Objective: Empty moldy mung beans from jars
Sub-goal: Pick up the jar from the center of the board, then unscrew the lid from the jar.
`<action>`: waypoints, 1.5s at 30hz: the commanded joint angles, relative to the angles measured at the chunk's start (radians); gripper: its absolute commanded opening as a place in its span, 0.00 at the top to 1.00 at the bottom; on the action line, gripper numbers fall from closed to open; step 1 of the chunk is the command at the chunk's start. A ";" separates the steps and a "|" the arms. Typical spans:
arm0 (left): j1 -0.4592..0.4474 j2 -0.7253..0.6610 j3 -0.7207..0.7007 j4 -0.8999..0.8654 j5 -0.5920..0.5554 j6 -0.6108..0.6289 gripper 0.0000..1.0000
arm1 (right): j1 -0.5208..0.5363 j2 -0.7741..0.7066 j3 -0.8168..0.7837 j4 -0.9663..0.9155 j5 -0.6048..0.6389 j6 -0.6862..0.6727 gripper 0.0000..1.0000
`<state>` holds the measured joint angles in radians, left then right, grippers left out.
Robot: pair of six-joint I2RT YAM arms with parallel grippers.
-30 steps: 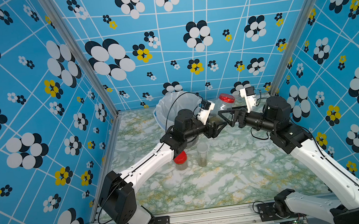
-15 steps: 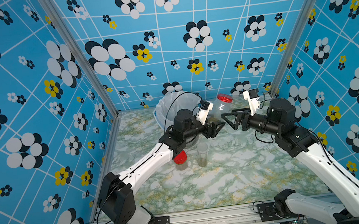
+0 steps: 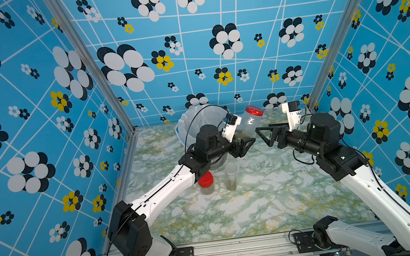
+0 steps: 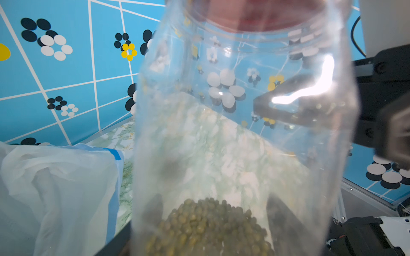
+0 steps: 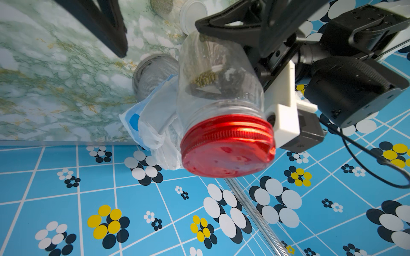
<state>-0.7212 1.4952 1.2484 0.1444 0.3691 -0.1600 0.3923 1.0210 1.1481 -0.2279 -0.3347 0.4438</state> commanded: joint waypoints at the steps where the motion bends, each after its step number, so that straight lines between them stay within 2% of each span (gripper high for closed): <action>1: 0.003 -0.027 0.004 -0.022 -0.034 0.017 0.56 | 0.008 -0.011 0.046 0.039 -0.021 0.047 0.06; 8: -0.014 -0.038 -0.005 -0.039 -0.062 0.053 0.56 | 0.007 0.011 0.098 0.066 -0.018 0.083 0.07; 15: -0.027 -0.020 0.003 -0.029 -0.024 0.065 0.56 | 0.008 0.097 0.144 0.072 -0.041 0.132 0.10; 45: -0.032 -0.005 -0.004 -0.027 0.031 0.065 0.56 | 0.008 0.122 0.155 0.067 -0.057 0.087 0.14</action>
<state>-0.7483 1.4906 1.2484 0.1040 0.3779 -0.1116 0.3923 1.1347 1.2766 -0.1719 -0.3729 0.5537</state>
